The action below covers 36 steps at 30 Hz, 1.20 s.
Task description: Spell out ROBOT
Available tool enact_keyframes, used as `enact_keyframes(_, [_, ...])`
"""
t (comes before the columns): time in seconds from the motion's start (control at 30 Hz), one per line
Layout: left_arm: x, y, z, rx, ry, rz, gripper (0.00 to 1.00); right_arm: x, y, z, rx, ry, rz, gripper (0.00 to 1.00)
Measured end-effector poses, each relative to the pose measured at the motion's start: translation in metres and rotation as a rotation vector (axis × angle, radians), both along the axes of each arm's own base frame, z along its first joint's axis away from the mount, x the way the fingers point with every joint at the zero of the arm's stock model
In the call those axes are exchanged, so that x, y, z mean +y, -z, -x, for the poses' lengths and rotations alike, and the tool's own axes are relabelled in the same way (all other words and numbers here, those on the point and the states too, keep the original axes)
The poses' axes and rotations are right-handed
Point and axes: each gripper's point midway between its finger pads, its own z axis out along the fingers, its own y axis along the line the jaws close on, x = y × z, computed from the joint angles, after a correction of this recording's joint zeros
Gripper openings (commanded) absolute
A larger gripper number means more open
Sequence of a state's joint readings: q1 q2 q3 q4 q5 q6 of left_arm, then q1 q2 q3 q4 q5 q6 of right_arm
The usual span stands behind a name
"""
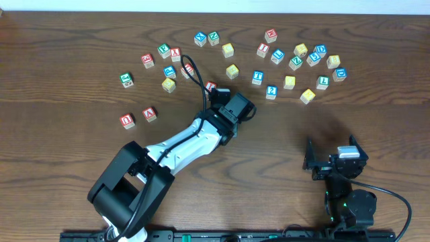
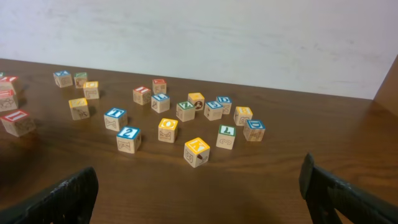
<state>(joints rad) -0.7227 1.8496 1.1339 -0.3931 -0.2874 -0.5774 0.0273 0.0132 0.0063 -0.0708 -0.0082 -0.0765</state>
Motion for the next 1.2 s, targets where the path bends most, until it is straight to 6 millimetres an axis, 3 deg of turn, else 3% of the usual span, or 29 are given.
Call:
enact_keyframes(0.13, [0.005,-0.004,-0.008,-0.008,0.007,-0.008,0.39,0.0,0.0,0.0,0.0,0.0,0.0,0.99])
enact_keyframes(0.47, [-0.008,-0.048,-0.046,-0.11,0.055,0.018,0.4,0.0,0.0,0.0,0.0,0.0,0.0,0.99])
enact_keyframes(0.77, [-0.006,-0.072,-0.046,-0.134,0.099,0.006,0.39,0.0,0.0,0.0,0.0,0.0,0.0,0.99])
enact_keyframes(1.2, [0.04,-0.132,-0.047,-0.202,0.058,0.009,0.39,0.0,0.0,0.0,0.0,0.0,0.0,0.99])
